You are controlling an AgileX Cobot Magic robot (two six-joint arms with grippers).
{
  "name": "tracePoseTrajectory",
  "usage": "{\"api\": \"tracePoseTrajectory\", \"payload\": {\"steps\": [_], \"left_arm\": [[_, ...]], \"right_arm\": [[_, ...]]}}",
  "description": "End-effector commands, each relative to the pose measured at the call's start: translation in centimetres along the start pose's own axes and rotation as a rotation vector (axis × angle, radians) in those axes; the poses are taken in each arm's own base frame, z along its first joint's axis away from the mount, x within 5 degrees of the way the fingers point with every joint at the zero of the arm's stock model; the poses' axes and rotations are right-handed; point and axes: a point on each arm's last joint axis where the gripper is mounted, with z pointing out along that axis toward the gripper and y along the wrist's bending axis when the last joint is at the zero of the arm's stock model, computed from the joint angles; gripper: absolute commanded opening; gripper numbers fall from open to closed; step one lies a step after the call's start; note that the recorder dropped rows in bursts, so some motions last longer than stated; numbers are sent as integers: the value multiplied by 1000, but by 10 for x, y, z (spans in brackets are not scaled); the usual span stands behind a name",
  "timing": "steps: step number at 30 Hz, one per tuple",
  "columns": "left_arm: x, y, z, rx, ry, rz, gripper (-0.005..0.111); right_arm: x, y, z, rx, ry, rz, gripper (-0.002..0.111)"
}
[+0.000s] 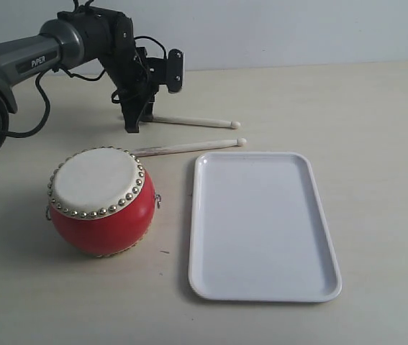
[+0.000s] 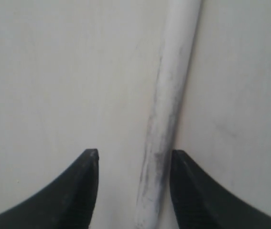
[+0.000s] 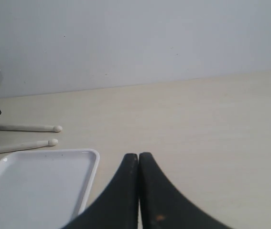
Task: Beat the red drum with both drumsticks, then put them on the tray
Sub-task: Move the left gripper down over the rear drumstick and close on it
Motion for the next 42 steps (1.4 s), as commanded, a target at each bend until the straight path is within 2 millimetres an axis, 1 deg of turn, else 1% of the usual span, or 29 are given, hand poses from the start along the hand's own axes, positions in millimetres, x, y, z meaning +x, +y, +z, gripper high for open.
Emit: {"api": "tracePoseTrajectory", "payload": {"steps": [1,5,10,42], "left_arm": [[1,4,-4,-16,-3,-15,47],[1,4,-4,-16,-3,-16,47],[1,4,-4,-16,-3,-13,43],[4,2,-3,-4,25,-1,43]], "right_arm": [[1,0,0,3,-5,-3,0],[1,0,0,3,-5,-3,0],[1,0,0,3,-5,-3,0],[1,0,0,3,-5,-3,0]]}}
